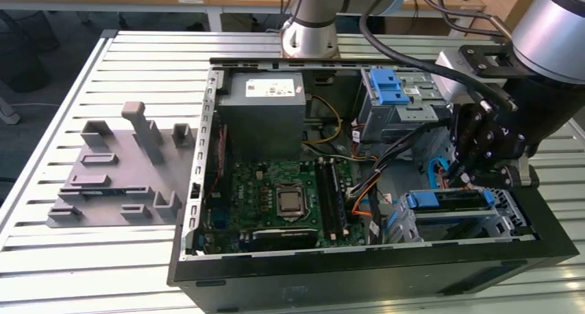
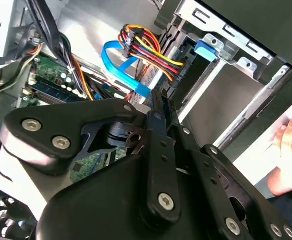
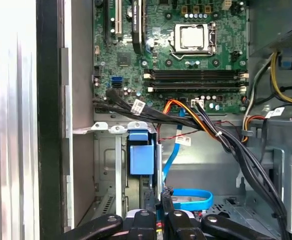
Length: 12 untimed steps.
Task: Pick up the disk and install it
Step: 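Insert the second disk wire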
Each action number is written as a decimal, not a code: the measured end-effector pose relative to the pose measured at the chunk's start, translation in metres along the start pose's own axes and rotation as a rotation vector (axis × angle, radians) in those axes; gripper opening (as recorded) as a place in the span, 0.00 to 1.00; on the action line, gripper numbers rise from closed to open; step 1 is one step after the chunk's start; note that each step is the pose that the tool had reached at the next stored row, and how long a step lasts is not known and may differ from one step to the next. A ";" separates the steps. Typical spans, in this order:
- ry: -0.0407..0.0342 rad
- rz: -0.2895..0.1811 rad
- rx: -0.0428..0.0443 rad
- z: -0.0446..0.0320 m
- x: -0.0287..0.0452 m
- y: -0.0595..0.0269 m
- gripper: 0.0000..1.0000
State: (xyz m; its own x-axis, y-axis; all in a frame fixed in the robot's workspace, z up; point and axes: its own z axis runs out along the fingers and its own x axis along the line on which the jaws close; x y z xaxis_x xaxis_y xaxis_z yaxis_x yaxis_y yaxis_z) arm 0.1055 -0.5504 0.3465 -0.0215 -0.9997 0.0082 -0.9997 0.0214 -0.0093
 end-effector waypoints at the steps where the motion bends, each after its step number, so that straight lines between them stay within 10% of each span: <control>1: 0.0001 -0.001 0.0001 0.0004 0.0002 0.0000 0.16; 12: -0.0109 -0.007 0.0060 0.0066 0.0059 -0.0001 0.16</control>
State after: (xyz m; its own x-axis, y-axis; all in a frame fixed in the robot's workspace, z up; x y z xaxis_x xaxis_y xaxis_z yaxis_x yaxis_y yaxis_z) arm 0.1055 -0.5564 0.3399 -0.0148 -0.9999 -0.0026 -0.9998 0.0149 -0.0153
